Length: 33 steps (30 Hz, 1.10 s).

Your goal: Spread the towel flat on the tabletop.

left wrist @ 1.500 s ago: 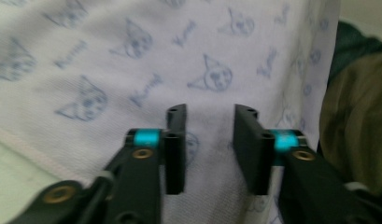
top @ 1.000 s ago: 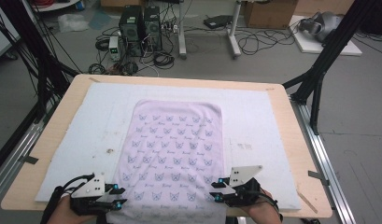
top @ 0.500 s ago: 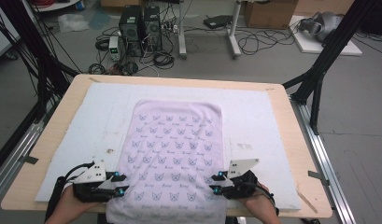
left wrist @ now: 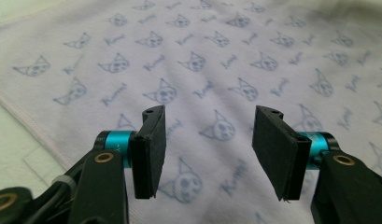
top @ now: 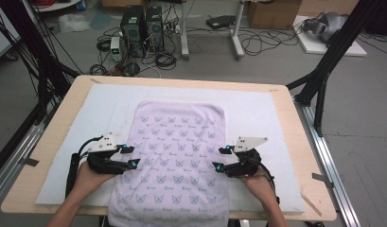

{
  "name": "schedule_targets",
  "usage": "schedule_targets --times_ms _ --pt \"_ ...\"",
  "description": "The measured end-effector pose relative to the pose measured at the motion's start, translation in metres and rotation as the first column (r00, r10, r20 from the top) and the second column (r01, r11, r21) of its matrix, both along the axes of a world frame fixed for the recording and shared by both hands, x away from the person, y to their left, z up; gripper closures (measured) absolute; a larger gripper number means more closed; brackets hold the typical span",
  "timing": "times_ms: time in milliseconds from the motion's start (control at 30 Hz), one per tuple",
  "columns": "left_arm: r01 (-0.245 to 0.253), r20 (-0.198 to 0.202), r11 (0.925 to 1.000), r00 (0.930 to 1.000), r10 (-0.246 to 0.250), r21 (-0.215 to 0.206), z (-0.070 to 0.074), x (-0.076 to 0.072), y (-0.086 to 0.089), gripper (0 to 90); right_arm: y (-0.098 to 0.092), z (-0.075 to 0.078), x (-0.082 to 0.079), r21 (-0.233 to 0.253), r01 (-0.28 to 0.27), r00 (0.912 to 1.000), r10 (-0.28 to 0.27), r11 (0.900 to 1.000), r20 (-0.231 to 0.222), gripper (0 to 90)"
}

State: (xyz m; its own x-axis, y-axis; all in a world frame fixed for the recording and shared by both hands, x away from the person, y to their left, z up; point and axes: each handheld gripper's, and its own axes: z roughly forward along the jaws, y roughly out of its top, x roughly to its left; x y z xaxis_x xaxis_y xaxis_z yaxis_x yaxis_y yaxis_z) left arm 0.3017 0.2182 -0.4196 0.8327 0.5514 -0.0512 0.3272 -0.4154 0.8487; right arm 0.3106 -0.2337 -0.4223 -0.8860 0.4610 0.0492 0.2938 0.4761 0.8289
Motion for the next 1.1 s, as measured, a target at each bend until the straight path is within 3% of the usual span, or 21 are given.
schedule_targets --times_ms 133,267,567,1100 --pt "-0.033 0.003 0.9995 0.9995 0.033 -0.001 -0.001 0.008 0.002 43.0 0.001 0.001 0.012 0.008 0.016 0.9999 -0.016 1.000 -0.002 34.7" --pt "-0.036 0.009 0.9994 0.9993 0.036 0.003 -0.002 0.008 0.004 41.8 0.001 0.001 0.017 0.020 0.028 0.9996 -0.028 0.999 -0.001 32.6" --pt "-0.064 0.018 0.9979 0.9978 0.064 -0.005 -0.006 0.006 0.009 39.9 0.000 0.003 0.013 0.017 0.040 0.9992 -0.040 0.999 0.007 28.9" --pt "-0.056 0.021 0.9982 0.9982 0.057 -0.023 -0.005 0.005 0.010 39.4 0.004 0.000 0.009 -0.015 0.034 0.9993 -0.034 0.999 0.015 27.9"
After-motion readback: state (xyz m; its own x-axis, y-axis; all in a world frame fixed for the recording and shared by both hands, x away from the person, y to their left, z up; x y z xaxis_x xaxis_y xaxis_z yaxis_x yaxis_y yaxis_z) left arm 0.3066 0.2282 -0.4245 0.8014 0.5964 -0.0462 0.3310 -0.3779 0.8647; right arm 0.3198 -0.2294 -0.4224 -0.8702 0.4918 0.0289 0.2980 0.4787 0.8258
